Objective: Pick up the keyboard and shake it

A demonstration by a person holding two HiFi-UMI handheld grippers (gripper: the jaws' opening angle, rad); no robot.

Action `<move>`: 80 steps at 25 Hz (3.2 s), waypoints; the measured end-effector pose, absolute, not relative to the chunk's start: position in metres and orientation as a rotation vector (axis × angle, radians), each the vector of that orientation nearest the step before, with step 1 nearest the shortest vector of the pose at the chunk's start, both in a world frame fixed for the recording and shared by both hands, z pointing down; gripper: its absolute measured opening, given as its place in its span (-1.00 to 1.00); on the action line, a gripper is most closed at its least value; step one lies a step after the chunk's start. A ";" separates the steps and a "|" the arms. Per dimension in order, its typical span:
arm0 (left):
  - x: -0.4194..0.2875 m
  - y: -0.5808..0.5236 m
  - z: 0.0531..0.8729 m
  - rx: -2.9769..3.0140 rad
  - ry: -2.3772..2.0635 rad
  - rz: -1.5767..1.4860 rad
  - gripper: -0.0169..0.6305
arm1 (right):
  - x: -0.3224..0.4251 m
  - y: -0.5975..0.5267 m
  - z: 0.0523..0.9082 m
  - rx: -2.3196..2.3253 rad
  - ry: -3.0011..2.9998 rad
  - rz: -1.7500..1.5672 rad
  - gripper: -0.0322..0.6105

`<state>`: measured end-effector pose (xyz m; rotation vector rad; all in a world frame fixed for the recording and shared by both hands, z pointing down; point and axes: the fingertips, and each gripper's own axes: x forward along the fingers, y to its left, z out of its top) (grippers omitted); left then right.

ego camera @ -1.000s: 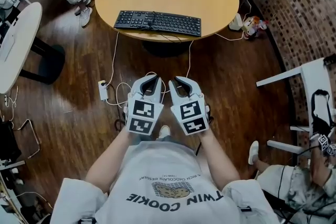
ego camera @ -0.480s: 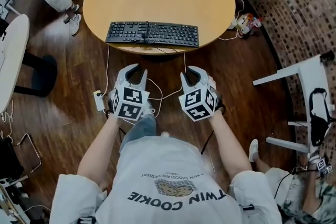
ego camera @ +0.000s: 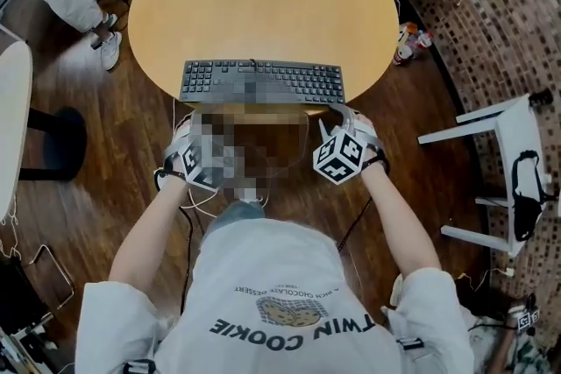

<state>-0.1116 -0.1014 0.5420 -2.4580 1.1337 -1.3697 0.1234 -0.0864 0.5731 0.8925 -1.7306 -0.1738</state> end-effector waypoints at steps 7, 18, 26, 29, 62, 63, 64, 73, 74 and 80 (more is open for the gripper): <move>-0.138 -0.155 0.576 -2.275 0.895 -1.487 -0.36 | 0.112 -0.133 0.600 0.861 -1.639 -0.217 -0.39; -0.131 -0.165 0.602 -2.211 0.743 -1.519 -0.34 | 0.099 -0.141 0.616 0.850 -1.546 -0.240 -0.35; -0.127 -0.168 0.605 -2.150 0.711 -1.575 -0.36 | 0.094 -0.140 0.618 0.762 -1.506 -0.331 -0.41; -0.127 -0.173 0.610 -2.076 0.678 -1.619 -0.44 | 0.095 -0.142 0.620 0.726 -1.452 -0.436 -0.46; -0.119 -0.209 0.540 -2.282 0.026 -2.113 -0.59 | 0.087 -0.171 0.537 0.389 -1.667 0.118 -0.57; -0.118 -0.212 0.537 -2.285 0.004 -2.126 -0.60 | 0.088 -0.173 0.535 0.376 -1.674 0.146 -0.57; -0.118 -0.216 0.534 -2.284 -0.016 -2.138 -0.62 | 0.088 -0.174 0.532 0.362 -1.681 0.176 -0.57; -0.104 -0.263 0.508 -2.252 -0.035 -2.164 -0.70 | 0.106 -0.198 0.510 0.341 -1.707 0.429 -0.57; -0.103 -0.267 0.508 -2.252 -0.041 -2.169 -0.70 | 0.107 -0.200 0.510 0.332 -1.712 0.462 -0.57; -0.100 -0.292 0.497 -2.269 -0.093 -2.163 -0.70 | 0.106 -0.217 0.503 0.222 -1.726 0.680 -0.57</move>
